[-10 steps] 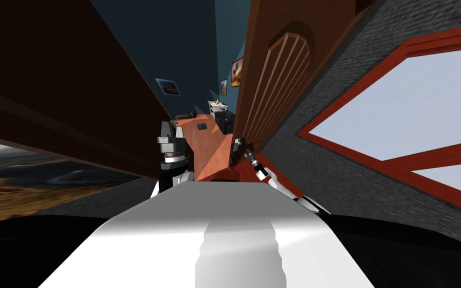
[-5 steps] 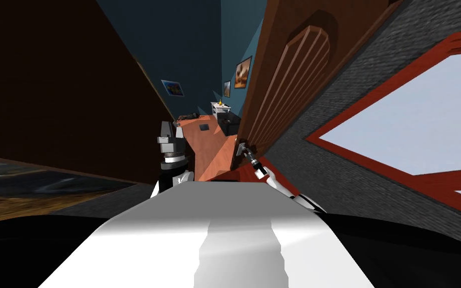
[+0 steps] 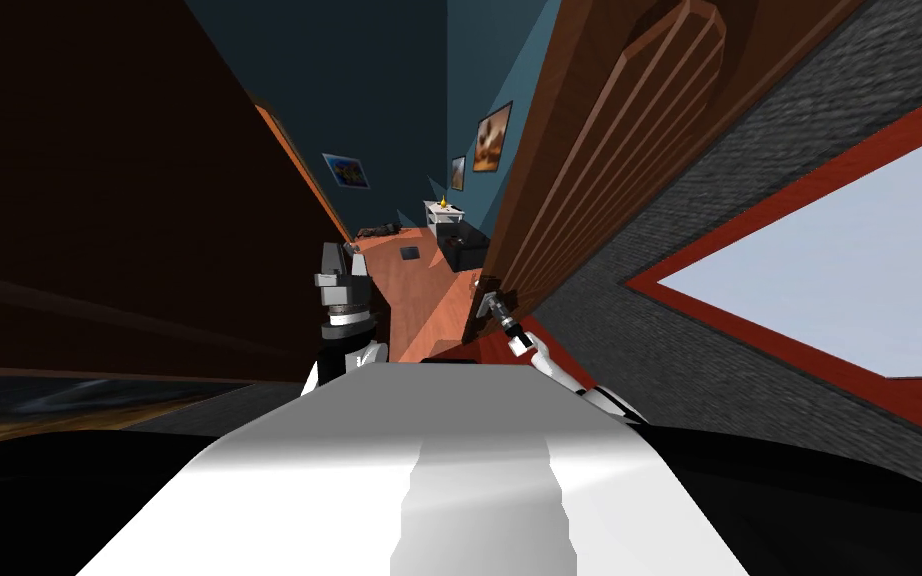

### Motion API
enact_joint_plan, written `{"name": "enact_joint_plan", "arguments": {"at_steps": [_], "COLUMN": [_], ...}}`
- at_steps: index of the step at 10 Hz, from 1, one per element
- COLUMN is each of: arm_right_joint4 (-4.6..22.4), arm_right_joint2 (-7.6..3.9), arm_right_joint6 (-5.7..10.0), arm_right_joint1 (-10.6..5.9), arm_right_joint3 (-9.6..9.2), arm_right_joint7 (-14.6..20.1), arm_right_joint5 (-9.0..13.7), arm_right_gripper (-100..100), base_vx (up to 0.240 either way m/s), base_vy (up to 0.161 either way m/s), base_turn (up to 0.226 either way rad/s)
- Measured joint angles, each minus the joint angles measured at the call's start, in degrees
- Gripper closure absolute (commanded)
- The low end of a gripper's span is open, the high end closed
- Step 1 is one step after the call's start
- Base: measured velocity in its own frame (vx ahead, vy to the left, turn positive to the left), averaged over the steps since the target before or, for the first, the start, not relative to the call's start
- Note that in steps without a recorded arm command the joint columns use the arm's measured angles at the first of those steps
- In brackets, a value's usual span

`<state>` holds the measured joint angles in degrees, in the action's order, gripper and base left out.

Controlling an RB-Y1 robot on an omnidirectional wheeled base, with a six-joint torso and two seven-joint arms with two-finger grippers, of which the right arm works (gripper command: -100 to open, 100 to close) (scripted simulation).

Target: Push the door open

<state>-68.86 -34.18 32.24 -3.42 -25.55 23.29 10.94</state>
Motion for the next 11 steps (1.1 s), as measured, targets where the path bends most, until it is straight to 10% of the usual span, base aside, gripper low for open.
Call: {"name": "enact_joint_plan", "arguments": {"at_steps": [4, 11], "arm_right_joint4": [0.0, 8.6], "arm_right_joint2": [0.02, 5.25], "arm_right_joint6": [-0.11, 0.56], "arm_right_joint1": [-0.11, -5.85], "arm_right_joint3": [0.02, -0.03], "arm_right_joint7": [0.0, -2.2], "arm_right_joint5": [0.0, 0.5], "arm_right_gripper": [100, 100], "base_vx": [0.016, 0.114], "base_vy": [0.008, 0.079], "base_turn": [-0.027, -0.100]}}
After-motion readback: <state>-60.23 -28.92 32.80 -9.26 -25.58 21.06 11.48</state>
